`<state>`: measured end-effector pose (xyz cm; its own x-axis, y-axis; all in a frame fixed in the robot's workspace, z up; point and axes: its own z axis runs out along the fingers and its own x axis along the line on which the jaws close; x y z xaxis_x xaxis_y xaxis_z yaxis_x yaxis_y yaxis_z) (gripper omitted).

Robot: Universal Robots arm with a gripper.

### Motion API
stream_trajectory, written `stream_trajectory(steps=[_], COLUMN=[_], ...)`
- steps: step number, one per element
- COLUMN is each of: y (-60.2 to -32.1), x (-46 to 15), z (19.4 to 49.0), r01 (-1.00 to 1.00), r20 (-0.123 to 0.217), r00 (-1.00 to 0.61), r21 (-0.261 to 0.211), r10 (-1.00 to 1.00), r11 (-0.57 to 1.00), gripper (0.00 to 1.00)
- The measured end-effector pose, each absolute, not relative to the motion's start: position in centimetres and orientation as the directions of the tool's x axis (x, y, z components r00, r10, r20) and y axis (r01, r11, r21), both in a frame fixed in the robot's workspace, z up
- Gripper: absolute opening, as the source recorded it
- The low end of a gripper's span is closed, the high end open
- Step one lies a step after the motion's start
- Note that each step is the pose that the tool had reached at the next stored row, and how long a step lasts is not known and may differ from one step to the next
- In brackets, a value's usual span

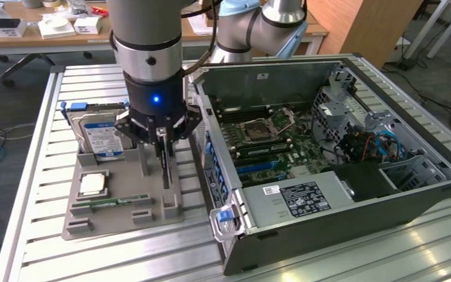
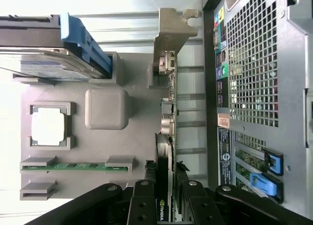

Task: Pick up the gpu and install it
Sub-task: 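Pick up the gpu and move the gpu toward the slot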

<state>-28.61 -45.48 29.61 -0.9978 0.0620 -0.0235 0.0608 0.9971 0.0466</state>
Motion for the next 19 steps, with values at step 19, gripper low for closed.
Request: stream_trajectory(steps=[19], y=[-45.5], x=[-28.6], z=[33.9], r01=[0.061], r20=[-0.024], r00=[-0.998], r21=[0.046], r10=[0.062], r11=[0.997], gripper=[0.26])
